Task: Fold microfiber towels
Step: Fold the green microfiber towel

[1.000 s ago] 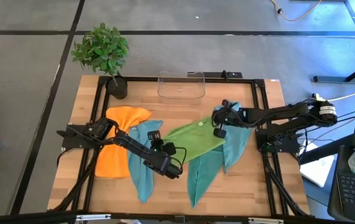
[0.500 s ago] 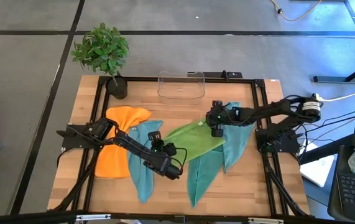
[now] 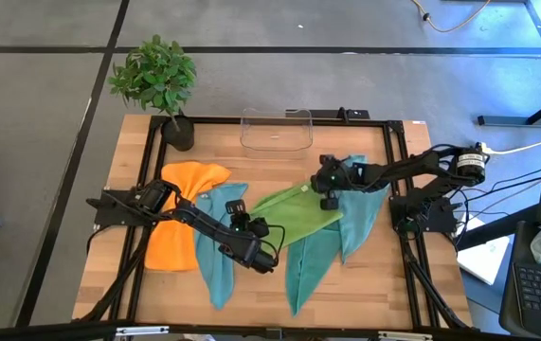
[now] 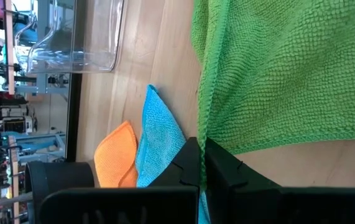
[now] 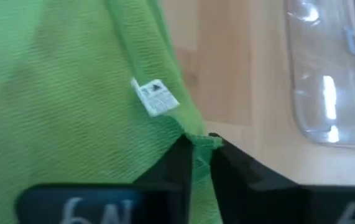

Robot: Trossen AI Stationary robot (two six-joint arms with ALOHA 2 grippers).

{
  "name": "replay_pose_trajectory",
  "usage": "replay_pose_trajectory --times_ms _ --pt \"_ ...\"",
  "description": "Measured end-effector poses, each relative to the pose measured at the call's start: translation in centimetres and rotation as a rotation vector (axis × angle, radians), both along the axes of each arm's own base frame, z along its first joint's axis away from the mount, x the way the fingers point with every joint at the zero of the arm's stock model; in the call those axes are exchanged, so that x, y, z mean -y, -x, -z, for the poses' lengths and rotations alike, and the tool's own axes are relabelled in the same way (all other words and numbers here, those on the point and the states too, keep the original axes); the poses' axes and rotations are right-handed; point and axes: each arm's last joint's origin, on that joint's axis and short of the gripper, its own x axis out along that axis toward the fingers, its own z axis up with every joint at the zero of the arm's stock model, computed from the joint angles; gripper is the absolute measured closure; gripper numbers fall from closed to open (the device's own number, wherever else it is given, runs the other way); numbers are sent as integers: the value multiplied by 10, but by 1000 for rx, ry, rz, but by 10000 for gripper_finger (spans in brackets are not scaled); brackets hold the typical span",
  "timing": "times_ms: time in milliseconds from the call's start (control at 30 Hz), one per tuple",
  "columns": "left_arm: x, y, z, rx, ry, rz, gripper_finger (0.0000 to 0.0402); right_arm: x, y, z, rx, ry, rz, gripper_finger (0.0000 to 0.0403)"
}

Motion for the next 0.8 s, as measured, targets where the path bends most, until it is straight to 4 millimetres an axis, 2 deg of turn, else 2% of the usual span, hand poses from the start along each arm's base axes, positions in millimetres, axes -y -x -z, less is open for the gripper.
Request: replay_pose_trajectory --times_ms 100,233,433,667,800 --pt "0 0 0 0 0 0 401 -1 3 1 -32 -5 6 390" --pt "-1 1 -1 -17 -9 0 401 -4 6 -10 -78 19 82 392" --pt "-1 2 -2 -15 -30 7 401 -18 14 -44 -70 46 144 396" --pt "1 1 -4 -9 -36 15 401 -38 34 -85 -34 -52 207 399" --pt "1 0 -7 8 -53 25 401 -45 44 -99 -45 -96 241 397"
